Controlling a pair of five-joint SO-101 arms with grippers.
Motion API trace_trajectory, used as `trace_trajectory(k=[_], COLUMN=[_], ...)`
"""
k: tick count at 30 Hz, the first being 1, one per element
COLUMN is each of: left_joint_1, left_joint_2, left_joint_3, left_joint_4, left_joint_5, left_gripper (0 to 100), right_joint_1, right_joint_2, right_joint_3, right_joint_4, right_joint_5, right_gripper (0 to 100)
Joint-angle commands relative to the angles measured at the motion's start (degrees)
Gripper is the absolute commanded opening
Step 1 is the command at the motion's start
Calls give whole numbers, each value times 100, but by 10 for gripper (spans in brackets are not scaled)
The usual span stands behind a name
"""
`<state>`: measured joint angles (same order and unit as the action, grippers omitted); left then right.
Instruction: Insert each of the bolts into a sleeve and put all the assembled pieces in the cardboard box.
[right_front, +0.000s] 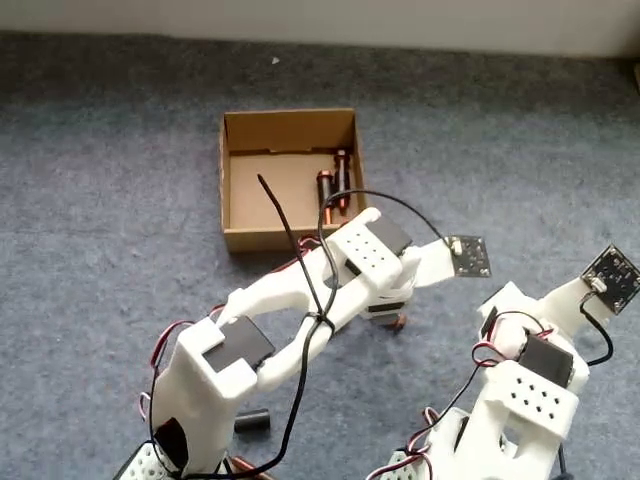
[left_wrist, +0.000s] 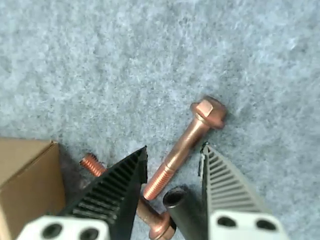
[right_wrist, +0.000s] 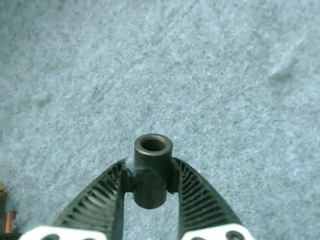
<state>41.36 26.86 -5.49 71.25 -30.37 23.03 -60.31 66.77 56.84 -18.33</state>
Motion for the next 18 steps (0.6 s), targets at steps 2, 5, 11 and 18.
trace_trajectory(k=[2,5,11,18], left_joint_1=[163,171,198,163], left_joint_2=[-31,189,505,462], left_joint_3=[-48,-48,-338,-374], left_joint_4=[-352,-387,-343,-193], left_joint_5=[53,53,62,70], left_gripper=[193,192,133,6], right_joint_1=[57,57,57,57], right_joint_2=[-145,-145,-145,-145], right_joint_3=[-75,-75,-75,-66], right_joint_4=[-110,-110,-110,-110], right_joint_5=[-70,-70,-70,-70], right_gripper=[5,5,5,5])
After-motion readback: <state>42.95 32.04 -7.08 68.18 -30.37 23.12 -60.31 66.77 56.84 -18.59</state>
